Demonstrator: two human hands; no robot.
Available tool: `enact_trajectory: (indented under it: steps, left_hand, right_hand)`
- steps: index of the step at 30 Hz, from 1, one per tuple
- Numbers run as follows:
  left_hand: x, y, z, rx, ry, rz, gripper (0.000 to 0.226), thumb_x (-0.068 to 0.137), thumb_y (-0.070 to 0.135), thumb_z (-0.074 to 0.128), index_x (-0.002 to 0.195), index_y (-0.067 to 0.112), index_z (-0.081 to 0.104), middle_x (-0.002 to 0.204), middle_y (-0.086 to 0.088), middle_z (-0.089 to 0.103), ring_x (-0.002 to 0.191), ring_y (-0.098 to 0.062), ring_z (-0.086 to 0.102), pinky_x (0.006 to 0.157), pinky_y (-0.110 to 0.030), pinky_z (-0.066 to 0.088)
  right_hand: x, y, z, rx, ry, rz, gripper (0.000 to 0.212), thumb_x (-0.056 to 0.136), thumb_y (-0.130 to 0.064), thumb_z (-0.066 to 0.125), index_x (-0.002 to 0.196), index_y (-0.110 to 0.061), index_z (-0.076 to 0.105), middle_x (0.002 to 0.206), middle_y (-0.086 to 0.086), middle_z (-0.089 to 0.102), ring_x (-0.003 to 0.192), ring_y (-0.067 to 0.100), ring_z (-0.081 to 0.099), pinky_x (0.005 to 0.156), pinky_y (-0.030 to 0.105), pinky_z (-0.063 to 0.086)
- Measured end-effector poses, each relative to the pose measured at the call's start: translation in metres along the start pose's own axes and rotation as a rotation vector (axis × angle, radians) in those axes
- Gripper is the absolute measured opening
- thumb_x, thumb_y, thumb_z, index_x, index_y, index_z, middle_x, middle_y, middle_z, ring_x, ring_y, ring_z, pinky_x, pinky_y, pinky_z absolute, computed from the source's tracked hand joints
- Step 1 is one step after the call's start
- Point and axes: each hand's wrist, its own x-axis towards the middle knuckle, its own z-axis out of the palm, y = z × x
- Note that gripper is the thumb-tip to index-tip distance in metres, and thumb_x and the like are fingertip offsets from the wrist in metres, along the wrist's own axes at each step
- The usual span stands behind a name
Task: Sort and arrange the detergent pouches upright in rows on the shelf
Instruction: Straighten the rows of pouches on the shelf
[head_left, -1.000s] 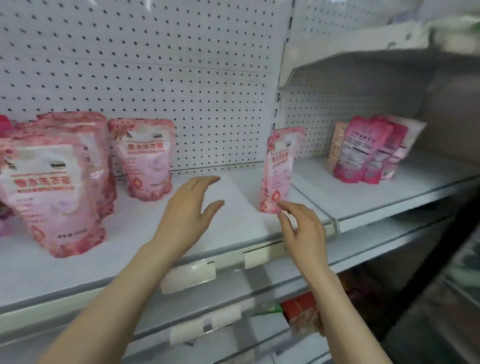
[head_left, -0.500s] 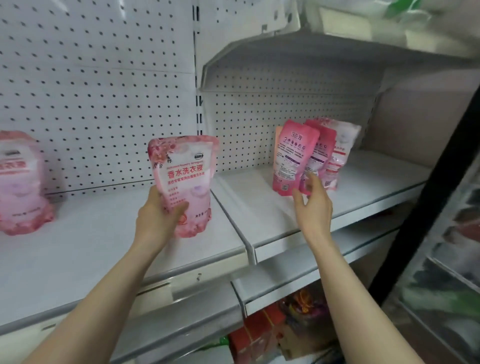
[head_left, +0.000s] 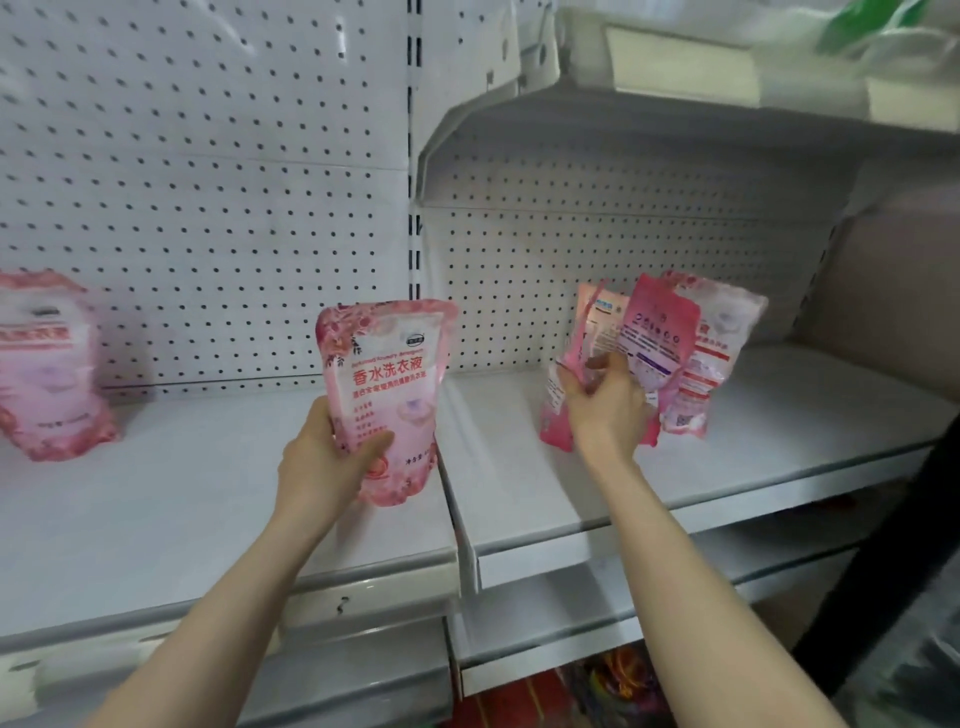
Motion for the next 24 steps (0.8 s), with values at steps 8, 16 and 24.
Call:
enact_trajectory:
  steps: [8,16,24]
  left_hand:
    - [0.002,-0.001,0.001,-0.041,-0.031,0.001,0.046,0.081,0.031,0.073,0.122,0.026,0.052,0.104,0.006,0.068,0.084,-0.015,0.067,0.066,-0.031,0.055]
    - [0.006,-0.009,0.005,-0.197,-0.086,-0.032,0.037,0.085,0.044,0.063,0.118,0.033,0.052,0.106,0.008,0.07,0.091,-0.016,0.069,0.08,-0.045,0.058]
    - [0.009,-0.017,-0.004,-0.443,-0.005,-0.116,0.02,0.094,0.033,0.057,0.112,0.026,0.059,0.107,-0.001,0.072,0.097,-0.021,0.07,0.087,-0.05,0.055]
  right_hand:
    - [-0.016,-0.012,-0.005,0.255,-0.274,-0.068,0.051,0.078,-0.05,0.075,0.114,-0.025,0.05,0.083,-0.002,0.062,0.078,0.015,0.06,0.065,0.028,0.043]
    - [0.022,0.007,-0.005,0.36,-0.628,0.123,0.087,0.083,-0.055,0.069,0.152,-0.023,0.028,0.144,0.0,0.046,0.135,0.018,0.043,0.109,0.033,0.034]
    - [0.008,-0.022,0.005,0.633,-0.701,0.239,0.049,0.066,-0.029,0.087,0.108,-0.022,0.064,0.091,-0.01,0.076,0.079,0.001,0.073,0.06,0.02,0.057]
